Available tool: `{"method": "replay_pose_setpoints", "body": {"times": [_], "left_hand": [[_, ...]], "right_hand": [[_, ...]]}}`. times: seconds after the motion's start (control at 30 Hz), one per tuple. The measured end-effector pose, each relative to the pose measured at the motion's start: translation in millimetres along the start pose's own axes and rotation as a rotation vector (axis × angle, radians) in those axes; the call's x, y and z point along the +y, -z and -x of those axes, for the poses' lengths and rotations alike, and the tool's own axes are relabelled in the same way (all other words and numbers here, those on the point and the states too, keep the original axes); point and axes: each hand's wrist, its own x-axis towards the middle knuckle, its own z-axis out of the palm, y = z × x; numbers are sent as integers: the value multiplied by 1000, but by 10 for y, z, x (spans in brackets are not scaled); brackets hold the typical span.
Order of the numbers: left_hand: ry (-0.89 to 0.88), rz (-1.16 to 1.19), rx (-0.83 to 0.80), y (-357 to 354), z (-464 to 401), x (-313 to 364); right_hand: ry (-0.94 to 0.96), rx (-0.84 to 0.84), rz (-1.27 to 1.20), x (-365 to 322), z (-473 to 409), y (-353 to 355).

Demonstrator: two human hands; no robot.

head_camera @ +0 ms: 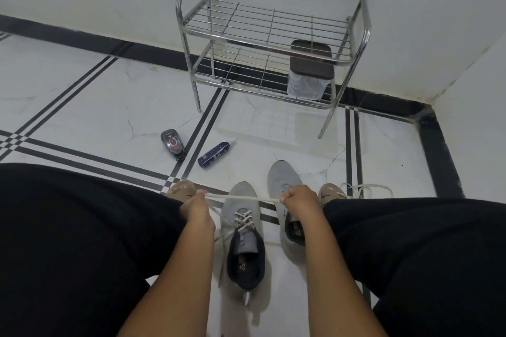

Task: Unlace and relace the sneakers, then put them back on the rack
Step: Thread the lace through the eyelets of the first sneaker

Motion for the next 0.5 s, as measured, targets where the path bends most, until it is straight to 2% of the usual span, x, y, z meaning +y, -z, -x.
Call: {"method": "replay_pose_setpoints", "body": {"times": [0.1,0.17,0.23,0.3,0.37,0.4,0.5], "left_hand": [[26,-201,131,-32,25,-165],[-103,-410,171,-75,59,-268],[-415,-637,51,-157,60,-363],[-612,-777,-221,-253,49,-414],[-548,-750,-471,-297,118,-413],[-507,-731,-526,-289,139,-399],[-508,-792,-495,-225,44,-446]], "right_hand": [[-1,-24,76,-57,25,-23],[46,-45,59,-129,53,-74],[88,-48,41,-197,67,-146],[126,-72,11,-249,99,-222],[149,-84,-41,-260,83,-274],[150,-64,-80,-250,77,-278],[114,-4,-67,-189,38,-242]]}}
